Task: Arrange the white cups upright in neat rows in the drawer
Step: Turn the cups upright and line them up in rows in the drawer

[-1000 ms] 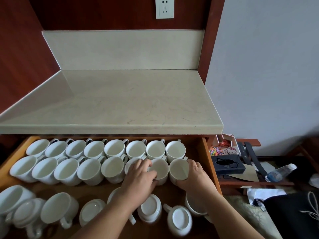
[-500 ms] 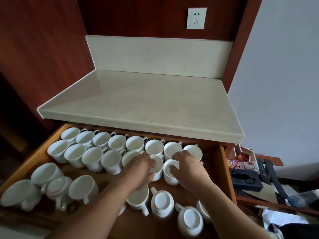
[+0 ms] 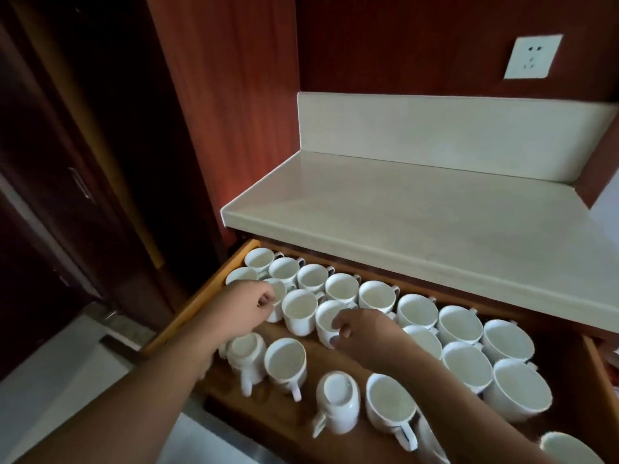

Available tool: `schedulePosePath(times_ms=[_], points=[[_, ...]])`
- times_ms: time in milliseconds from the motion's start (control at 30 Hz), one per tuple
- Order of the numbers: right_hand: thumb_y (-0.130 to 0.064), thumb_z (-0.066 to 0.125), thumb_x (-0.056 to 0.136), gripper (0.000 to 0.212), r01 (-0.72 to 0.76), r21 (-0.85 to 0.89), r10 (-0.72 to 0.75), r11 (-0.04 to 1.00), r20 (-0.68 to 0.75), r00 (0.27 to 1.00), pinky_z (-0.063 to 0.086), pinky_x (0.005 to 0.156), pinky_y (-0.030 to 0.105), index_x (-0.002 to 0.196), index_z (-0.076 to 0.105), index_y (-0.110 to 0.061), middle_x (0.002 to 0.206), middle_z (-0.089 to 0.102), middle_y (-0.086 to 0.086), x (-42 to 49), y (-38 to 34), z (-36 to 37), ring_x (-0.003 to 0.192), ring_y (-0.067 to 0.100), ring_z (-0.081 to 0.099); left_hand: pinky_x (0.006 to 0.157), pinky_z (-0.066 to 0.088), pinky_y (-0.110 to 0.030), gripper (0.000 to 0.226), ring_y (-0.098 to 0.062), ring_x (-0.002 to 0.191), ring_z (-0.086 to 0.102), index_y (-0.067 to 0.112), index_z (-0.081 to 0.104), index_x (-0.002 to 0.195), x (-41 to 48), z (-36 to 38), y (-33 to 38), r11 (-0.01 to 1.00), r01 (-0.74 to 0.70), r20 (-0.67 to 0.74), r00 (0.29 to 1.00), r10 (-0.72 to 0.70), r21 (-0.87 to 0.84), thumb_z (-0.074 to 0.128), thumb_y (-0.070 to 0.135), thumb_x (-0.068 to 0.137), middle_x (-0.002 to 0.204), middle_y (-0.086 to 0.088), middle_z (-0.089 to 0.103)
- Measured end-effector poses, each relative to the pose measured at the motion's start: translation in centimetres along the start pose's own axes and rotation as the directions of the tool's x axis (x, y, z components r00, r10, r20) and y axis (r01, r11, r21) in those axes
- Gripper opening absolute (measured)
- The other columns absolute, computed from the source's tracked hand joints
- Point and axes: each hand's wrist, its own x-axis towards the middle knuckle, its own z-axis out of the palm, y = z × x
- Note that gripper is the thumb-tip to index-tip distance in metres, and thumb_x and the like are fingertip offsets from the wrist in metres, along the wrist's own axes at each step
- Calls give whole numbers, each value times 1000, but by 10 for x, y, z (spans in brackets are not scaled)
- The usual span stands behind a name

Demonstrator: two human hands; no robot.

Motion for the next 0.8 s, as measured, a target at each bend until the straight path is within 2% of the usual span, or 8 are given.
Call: schedulePosePath(times_ms=[100,200,233,300,367,433,533,800], points=[[-43,63,89,33,-7,30,6,1000,32,999,45,77,20,118,69,-30,110,71,-11,26,-44,20,98,9,63,79,56,-32,9,-3,87,63,36,67,96,11,-25,-54,996,6,64,998,-12,91,71,30,90,94,17,69],[-69,57,78,53,-29,90,25,995,48,999,51,81,28,101,71,-24,96,71,-4,50,-95,45,90,9,64,72,47,-23,29,-6,90,56,37,63,114,19,-35,-97,975,-71,228,973,22,209,70,27,87,106,16,57],[-71,58,78,53,-29,82,24,996,68,997,51,80,30,99,70,-23,97,70,-4,58,-110,56,89,11,63,75,49,-25,38,-8,94,55,38,60,120,21,-35,-108,969,-100,278,960,34,227,70,26,85,114,14,54],[-59,69,80,46,-13,15,11,1000,122,992,50,82,30,113,64,-26,111,67,-5,75,-130,80,101,15,63,85,54,-32,52,-12,104,57,42,54,129,23,-31,-126,966,-131,347,937,48,221,73,28,82,130,12,50],[-64,74,66,60,-20,-34,25,999,145,989,55,85,34,116,57,-35,112,65,-9,86,-140,104,104,15,64,93,53,-36,62,-14,113,56,44,50,134,21,-26,-135,976,-138,394,917,62,170,80,38,80,137,13,46],[-70,71,56,72,-36,-92,47,995,118,992,57,85,40,117,52,-38,113,63,-11,93,-142,126,105,16,63,95,52,-38,68,-16,119,55,47,42,139,19,-18,-139,979,-151,401,912,84,139,79,42,82,144,11,42],[-70,70,62,80,-54,-228,78,972,100,992,50,98,43,131,47,-36,129,57,-6,99,-145,144,120,20,57,101,48,-38,79,-22,138,44,42,24,154,23,-6,-145,970,-181,349,930,116,163,71,32,92,163,5,25],[-56,79,65,71,-118,-163,136,980,108,985,51,93,36,127,49,-39,127,59,-10,94,-150,128,118,16,59,103,46,-36,83,-23,135,47,31,28,155,32,-4,-150,958,-242,393,904,166,153,72,50,88,156,0,35]])
